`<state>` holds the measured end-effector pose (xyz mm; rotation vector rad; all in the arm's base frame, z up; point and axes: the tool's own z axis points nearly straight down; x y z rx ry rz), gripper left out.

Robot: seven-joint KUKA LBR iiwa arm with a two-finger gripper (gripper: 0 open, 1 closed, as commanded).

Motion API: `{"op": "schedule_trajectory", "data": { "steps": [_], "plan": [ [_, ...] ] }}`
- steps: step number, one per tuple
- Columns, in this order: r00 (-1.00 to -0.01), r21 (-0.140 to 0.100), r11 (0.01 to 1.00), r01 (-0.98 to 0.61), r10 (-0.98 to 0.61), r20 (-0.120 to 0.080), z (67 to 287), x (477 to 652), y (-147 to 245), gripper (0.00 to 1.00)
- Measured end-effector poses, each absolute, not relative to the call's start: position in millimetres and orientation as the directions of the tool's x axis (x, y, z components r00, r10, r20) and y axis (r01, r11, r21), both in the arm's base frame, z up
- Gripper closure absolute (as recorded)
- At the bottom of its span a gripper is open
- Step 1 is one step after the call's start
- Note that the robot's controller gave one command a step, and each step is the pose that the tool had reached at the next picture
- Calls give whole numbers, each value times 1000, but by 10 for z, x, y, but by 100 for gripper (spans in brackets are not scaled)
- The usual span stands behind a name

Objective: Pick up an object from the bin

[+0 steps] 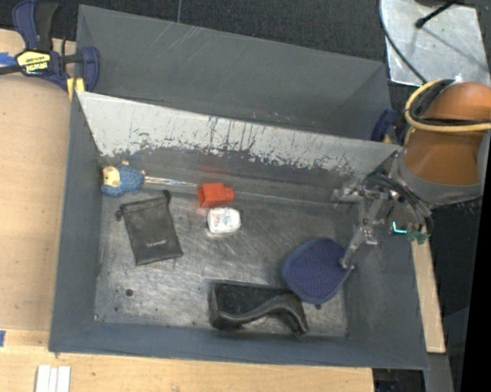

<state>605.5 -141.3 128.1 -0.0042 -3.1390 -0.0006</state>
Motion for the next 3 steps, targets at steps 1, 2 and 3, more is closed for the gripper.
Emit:
{"op": "schedule_trajectory", "data": {
  "steps": [1, 2, 3],
  "plan": [
    [-960, -4, 960, -281, -281, -6, 742, 5933, -1402, 0],
    [-959, -7, 959, -282, -282, -9, 781, 5953, -1413, 100],
    [-915, -8, 915, -403, -403, -11, 2312, 5936, -1419, 100]
  ]
}}
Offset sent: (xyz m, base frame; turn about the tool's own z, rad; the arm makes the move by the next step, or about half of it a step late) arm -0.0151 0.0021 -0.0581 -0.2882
